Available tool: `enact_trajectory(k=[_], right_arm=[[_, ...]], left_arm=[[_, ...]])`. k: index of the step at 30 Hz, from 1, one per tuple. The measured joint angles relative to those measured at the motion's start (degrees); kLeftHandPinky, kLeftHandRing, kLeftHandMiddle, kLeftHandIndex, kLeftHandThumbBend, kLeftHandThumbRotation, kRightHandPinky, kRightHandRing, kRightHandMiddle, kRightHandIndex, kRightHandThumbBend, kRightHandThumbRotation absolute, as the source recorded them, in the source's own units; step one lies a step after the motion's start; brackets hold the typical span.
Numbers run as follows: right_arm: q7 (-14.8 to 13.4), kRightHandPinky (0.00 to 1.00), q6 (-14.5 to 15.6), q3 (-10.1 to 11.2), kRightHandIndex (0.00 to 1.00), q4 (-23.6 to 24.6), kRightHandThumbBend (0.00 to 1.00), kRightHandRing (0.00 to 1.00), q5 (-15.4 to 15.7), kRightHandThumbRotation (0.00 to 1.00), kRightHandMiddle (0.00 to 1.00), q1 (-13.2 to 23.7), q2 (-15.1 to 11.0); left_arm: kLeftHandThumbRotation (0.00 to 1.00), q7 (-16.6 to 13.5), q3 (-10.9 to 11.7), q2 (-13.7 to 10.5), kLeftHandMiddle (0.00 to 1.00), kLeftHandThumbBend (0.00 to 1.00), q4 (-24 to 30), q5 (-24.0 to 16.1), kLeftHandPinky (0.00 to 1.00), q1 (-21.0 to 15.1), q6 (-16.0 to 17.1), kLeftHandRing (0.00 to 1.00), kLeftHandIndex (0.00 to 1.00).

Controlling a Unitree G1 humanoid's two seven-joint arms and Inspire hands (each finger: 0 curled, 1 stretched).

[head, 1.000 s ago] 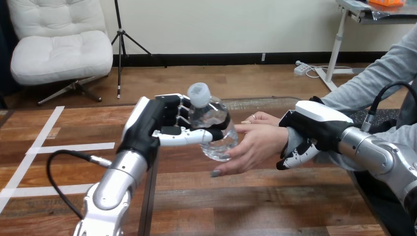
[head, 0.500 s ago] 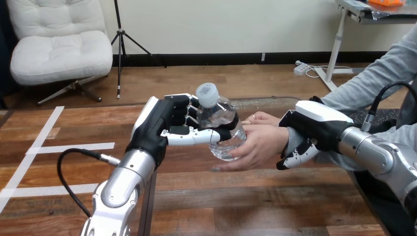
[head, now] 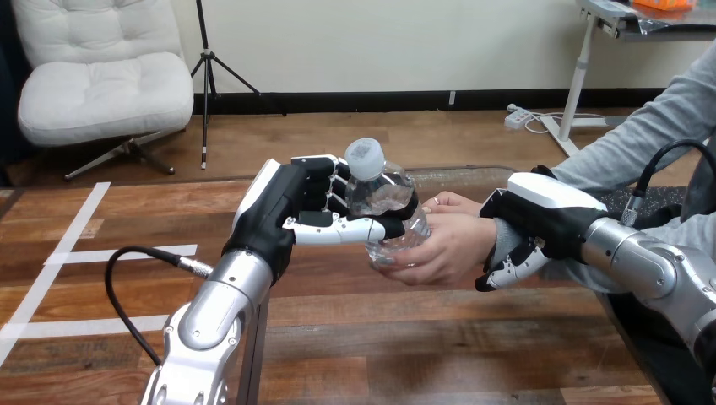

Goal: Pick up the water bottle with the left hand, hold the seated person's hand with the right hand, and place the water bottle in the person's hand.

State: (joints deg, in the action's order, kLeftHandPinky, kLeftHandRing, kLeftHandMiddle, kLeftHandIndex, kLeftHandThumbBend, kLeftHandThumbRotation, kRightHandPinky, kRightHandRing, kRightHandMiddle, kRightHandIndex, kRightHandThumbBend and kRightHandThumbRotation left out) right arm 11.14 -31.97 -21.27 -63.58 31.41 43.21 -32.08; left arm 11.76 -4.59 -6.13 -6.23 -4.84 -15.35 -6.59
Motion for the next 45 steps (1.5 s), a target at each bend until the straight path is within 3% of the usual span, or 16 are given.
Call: enact_trajectory(k=[45], right_arm=[[0.0, 0.22, 0.0, 0.0, 0.31, 0.0, 0.72, 0.26, 0.0, 0.00, 0.30, 0.0, -0.4]], left_arm=[[0.00, 0.5, -1.3, -0.2, 0.39, 0.69, 0.0, -0.3, 0.28, -1.0, 0.2, 0.35, 0.40]])
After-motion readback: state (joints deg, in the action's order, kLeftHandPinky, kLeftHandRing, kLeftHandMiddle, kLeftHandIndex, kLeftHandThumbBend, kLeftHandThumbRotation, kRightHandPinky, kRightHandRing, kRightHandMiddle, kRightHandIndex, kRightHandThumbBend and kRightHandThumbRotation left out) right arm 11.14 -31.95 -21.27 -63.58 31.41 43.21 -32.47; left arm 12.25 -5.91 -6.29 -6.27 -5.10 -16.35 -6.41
